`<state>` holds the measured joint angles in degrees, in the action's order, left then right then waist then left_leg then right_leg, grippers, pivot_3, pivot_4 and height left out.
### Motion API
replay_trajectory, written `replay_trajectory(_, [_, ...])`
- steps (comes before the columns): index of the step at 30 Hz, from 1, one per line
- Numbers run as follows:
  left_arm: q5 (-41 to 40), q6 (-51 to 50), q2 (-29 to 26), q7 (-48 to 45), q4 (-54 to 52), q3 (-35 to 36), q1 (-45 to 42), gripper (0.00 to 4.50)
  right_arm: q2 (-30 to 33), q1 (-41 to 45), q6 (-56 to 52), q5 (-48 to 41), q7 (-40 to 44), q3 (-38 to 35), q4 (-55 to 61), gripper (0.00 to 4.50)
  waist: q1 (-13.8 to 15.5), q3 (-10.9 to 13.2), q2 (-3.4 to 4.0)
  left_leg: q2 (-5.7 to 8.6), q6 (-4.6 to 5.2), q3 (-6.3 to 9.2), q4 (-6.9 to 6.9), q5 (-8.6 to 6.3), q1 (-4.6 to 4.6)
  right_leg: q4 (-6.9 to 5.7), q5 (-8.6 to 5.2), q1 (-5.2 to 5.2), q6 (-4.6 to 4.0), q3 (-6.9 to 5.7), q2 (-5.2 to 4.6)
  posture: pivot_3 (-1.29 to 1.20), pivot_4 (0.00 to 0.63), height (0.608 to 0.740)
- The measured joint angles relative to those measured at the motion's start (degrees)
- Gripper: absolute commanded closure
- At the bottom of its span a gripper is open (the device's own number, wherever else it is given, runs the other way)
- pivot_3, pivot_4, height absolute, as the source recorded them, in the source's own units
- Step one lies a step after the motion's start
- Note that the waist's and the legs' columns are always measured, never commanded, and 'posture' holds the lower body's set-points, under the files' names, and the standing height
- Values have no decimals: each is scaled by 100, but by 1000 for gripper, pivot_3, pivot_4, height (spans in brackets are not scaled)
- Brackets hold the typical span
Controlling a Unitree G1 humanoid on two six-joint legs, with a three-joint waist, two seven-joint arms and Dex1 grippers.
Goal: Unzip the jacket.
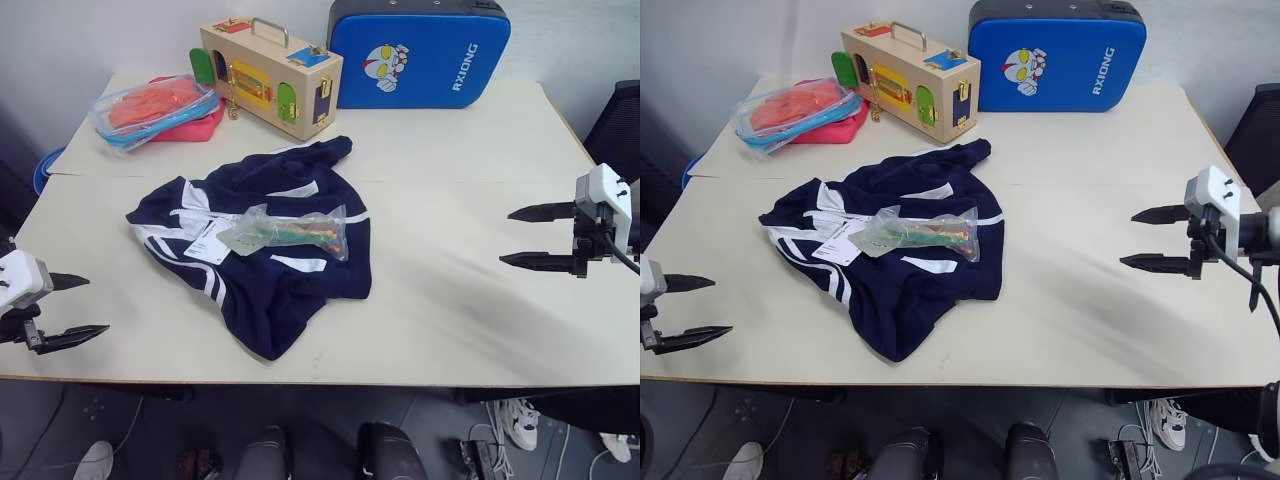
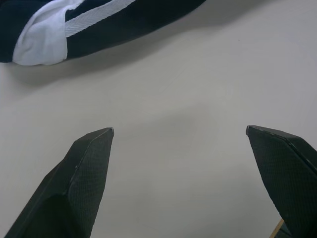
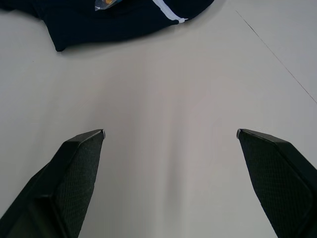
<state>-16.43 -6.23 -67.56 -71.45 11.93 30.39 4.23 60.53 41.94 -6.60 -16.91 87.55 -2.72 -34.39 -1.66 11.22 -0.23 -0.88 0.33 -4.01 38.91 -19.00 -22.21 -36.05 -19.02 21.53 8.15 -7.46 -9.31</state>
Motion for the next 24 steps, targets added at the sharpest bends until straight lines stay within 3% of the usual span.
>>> replay_trajectory(16, [-23, -268, 1, 25, 3, -10, -103, 0, 0, -36, 44, 0, -20, -2, 0, 22, 0, 0, 0, 0, 0, 0, 2, 0, 0, -2, 0, 0, 0, 0, 0, 0, 150, 740])
replay_trajectory(24, [-93, -392, 264, 173, -28, -30, -249, 0, -92, -7, 303, 112, -460, -23, -171, 22, 4, 0, 0, -1, 0, 2, 5, 0, -1, -4, 0, 0, 0, -1, 0, 0, 150, 740])
